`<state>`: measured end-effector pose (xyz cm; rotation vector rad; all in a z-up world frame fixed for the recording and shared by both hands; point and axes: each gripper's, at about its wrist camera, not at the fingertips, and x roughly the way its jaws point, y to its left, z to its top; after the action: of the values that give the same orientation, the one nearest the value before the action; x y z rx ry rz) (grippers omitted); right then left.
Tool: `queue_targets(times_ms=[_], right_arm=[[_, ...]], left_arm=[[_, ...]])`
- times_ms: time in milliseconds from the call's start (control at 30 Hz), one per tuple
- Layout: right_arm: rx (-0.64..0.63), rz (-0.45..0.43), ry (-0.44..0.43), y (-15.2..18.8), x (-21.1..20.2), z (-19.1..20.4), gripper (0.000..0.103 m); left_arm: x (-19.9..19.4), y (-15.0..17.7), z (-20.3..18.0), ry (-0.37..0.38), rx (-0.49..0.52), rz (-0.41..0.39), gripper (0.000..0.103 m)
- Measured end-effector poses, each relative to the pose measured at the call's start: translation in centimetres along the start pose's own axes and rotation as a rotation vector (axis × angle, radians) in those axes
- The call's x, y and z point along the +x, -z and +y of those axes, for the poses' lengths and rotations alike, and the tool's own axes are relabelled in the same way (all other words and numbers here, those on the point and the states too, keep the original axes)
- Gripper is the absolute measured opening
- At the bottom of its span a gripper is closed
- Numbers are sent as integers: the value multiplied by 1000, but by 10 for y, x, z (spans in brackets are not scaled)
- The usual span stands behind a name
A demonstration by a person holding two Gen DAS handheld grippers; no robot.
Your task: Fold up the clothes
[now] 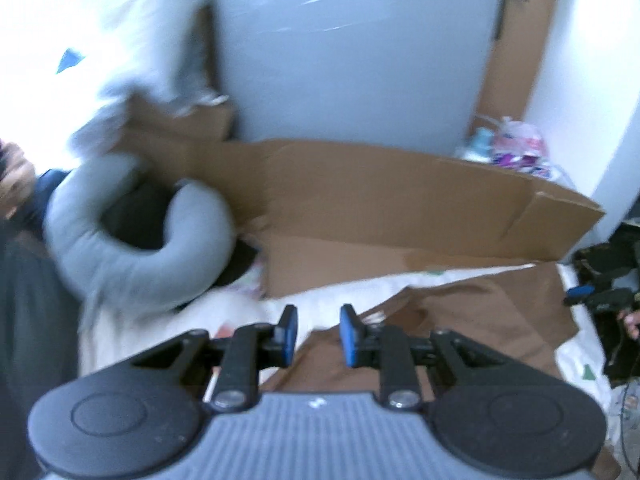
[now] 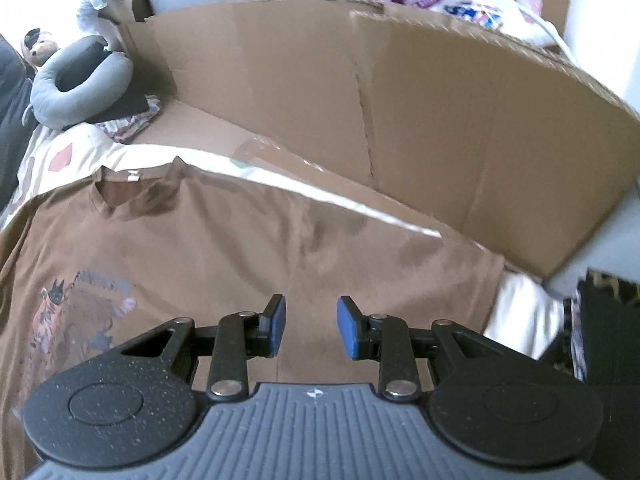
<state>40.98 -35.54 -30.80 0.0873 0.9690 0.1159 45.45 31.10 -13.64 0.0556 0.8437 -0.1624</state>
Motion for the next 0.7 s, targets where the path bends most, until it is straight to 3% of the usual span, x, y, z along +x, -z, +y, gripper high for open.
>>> queue_targets(times_ms=[400, 700], right_arm=[[-22, 10, -30, 9, 33, 31, 36], [-48, 22, -57, 35, 55, 57, 37]], left_arm=[[10, 140, 94, -251, -262, 145, 24], [22, 208, 115, -371, -382, 174, 25]])
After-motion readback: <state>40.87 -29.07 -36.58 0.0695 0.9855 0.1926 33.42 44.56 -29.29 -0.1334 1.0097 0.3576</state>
